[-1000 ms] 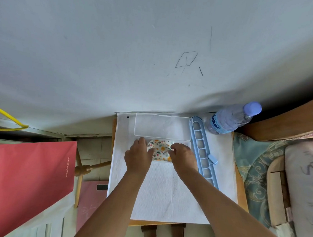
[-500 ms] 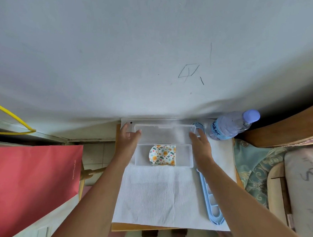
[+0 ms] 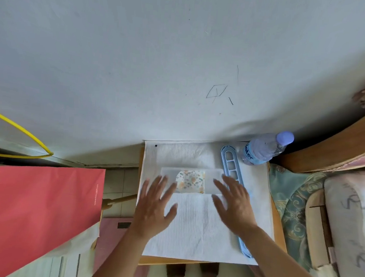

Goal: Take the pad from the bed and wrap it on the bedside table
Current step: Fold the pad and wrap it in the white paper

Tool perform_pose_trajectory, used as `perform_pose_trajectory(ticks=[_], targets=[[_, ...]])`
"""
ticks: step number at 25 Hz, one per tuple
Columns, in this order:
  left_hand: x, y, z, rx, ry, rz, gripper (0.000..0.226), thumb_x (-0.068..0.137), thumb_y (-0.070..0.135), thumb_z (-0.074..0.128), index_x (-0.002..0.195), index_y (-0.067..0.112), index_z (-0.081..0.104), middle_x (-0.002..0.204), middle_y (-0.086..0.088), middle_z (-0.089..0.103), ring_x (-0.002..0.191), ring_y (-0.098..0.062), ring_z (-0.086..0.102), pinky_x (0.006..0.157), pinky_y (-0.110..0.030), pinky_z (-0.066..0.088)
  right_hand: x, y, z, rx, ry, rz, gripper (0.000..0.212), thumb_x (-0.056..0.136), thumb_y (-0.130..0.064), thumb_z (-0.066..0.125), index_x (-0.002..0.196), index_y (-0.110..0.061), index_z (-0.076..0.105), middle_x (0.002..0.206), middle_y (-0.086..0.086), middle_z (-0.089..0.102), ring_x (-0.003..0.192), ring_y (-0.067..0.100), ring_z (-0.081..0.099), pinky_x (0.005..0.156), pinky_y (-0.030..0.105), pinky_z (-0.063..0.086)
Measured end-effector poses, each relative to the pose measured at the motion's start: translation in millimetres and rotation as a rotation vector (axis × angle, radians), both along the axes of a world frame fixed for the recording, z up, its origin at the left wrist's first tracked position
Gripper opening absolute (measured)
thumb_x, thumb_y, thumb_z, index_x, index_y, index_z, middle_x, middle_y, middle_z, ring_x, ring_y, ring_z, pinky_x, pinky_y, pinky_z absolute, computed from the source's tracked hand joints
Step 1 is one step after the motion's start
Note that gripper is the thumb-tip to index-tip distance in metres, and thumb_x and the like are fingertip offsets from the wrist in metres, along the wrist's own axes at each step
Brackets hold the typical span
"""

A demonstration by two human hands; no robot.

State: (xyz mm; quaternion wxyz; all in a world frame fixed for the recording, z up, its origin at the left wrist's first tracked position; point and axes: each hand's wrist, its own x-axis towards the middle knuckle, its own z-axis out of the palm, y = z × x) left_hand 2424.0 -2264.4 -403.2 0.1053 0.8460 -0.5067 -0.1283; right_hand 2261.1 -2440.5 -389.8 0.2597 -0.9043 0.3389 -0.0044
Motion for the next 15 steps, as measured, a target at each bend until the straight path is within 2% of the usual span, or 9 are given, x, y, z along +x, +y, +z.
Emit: perform_pose_trajectory(ticks=[2, 4, 7, 10, 12, 14, 15], targets=[[-17, 4, -7, 0.147, -0.028, -0.129, 0.064, 0.078, 0.041, 0.063, 0.137, 0.019, 0.051, 0.145, -0.014, 0.048, 0.132, -0.033, 0.048, 0.116, -0.050, 0.011, -6, 21, -8, -0.129, 0.203, 0.226, 0.063, 0.080, -0.039, 0.067, 0.137, -0.022, 0.044, 0.147, 0.009, 0.038, 0.134, 0.033, 0.039, 0.106, 0.058, 0.030], [-31, 3, -13, 0.232, -0.044, -0.137, 0.076, 0.069, 0.041, 0.074, 0.138, 0.023, 0.048, 0.145, -0.014, 0.047, 0.132, -0.033, 0.047, 0.113, -0.049, 0.009, -5, 39, -13, -0.161, 0.366, 0.312, 0.078, 0.064, -0.045, 0.078, 0.133, -0.024, 0.049, 0.144, 0.009, 0.044, 0.129, 0.032, 0.046, 0.099, 0.058, 0.039], [-40, -3, -18, 0.297, -0.072, -0.070, 0.087, 0.064, 0.042, 0.076, 0.140, 0.026, 0.040, 0.146, -0.014, 0.047, 0.133, -0.035, 0.045, 0.109, -0.059, 0.017, -5, 50, -22, -0.188, 0.412, 0.261, 0.087, 0.057, -0.040, 0.082, 0.135, -0.024, 0.047, 0.143, 0.009, 0.046, 0.130, 0.033, 0.045, 0.098, 0.061, 0.039], [-46, -7, -20, 0.341, -0.049, -0.014, 0.087, 0.059, 0.043, 0.079, 0.138, 0.028, 0.048, 0.146, -0.012, 0.048, 0.133, -0.038, 0.044, 0.107, -0.065, 0.015, -4, 53, -28, -0.170, 0.468, 0.214, 0.091, 0.061, -0.035, 0.079, 0.140, -0.024, 0.036, 0.149, 0.007, 0.037, 0.135, 0.035, 0.035, 0.102, 0.065, 0.027], [-48, -6, -23, 0.365, -0.040, 0.007, 0.087, 0.055, 0.040, 0.082, 0.136, 0.029, 0.051, 0.146, -0.011, 0.048, 0.132, -0.041, 0.044, 0.108, -0.068, 0.014, -5, 55, -34, -0.131, 0.487, 0.201, 0.090, 0.074, -0.036, 0.068, 0.146, -0.027, 0.015, 0.156, 0.004, 0.009, 0.142, 0.037, 0.008, 0.107, 0.067, 0.012], [-49, -8, -25, 0.384, -0.032, 0.024, 0.087, 0.053, 0.038, 0.084, 0.134, 0.029, 0.053, 0.144, -0.011, 0.049, 0.131, -0.042, 0.045, 0.105, -0.071, 0.021, -6, 56, -43, -0.095, 0.496, 0.196, 0.087, 0.087, -0.033, 0.052, 0.142, -0.031, -0.016, 0.148, -0.002, -0.029, 0.135, 0.034, -0.027, 0.108, 0.066, -0.008], [-49, -8, -29, 0.380, -0.039, 0.023, 0.088, 0.052, 0.037, 0.085, 0.134, 0.029, 0.054, 0.144, -0.011, 0.050, 0.130, -0.042, 0.046, 0.102, -0.073, 0.026, -7, 56, -47, -0.073, 0.512, 0.191, 0.087, 0.089, -0.032, 0.047, 0.139, -0.033, -0.024, 0.143, -0.004, -0.039, 0.130, 0.032, -0.036, 0.106, 0.065, -0.015]])
